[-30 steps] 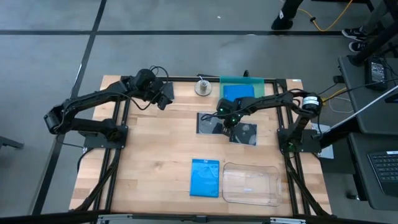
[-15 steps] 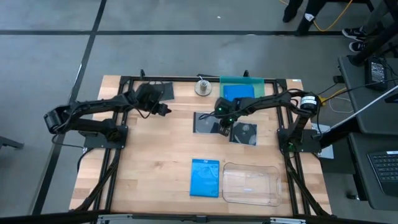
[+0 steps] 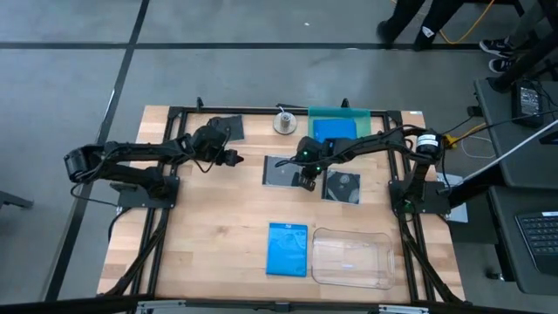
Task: Pick & place jewel cases by type
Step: Put the middle black CD case into the transparent bin
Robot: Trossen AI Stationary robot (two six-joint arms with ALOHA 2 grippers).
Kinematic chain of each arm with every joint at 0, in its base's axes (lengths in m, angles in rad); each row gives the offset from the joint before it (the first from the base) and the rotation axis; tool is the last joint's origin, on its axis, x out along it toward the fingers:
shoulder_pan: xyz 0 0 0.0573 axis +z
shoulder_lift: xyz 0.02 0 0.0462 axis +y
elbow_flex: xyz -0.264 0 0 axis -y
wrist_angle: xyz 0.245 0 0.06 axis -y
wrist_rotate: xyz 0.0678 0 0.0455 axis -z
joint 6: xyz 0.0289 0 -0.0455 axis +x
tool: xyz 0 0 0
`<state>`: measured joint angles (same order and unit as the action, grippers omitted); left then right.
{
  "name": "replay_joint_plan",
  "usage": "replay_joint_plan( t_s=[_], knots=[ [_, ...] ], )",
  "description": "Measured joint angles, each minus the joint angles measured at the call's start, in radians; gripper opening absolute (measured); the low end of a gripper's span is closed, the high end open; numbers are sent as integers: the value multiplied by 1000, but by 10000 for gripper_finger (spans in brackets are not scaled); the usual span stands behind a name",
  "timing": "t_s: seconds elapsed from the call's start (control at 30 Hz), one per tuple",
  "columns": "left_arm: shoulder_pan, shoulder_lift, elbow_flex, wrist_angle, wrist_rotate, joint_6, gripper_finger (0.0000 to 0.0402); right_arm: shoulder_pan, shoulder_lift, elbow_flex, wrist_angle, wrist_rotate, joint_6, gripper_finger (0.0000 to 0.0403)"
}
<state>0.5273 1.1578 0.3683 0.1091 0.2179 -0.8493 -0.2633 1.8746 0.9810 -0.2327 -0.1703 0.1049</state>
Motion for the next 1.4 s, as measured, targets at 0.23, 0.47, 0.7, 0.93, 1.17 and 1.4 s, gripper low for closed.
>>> replay_joint_plan(
  t_s=[0.23, 0.47, 0.7, 0.93, 1.17, 1.4],
  knots=[
    [-33, 208, 0, 193, 1, -70, 226, 2, 26, 2, 27, 2, 23, 8],
    [-61, 426, 24, 413, 70, -152, 229, 3, 37, 2, 65, 2, 42, 8],
    [-124, 566, 163, 374, 89, -101, 232, 4, 38, 0, 77, 1, 44, 8],
    [-125, 587, 229, 293, 67, -65, 232, 6, 36, 0, 73, 0, 41, 8],
    [-113, 590, 232, 270, 97, -79, 231, 7, 36, -2, 83, 11, 7, 8],
    [-111, 559, 228, 314, 115, -99, 222, 7, 36, -2, 88, 13, -9, 8]
  ],
)
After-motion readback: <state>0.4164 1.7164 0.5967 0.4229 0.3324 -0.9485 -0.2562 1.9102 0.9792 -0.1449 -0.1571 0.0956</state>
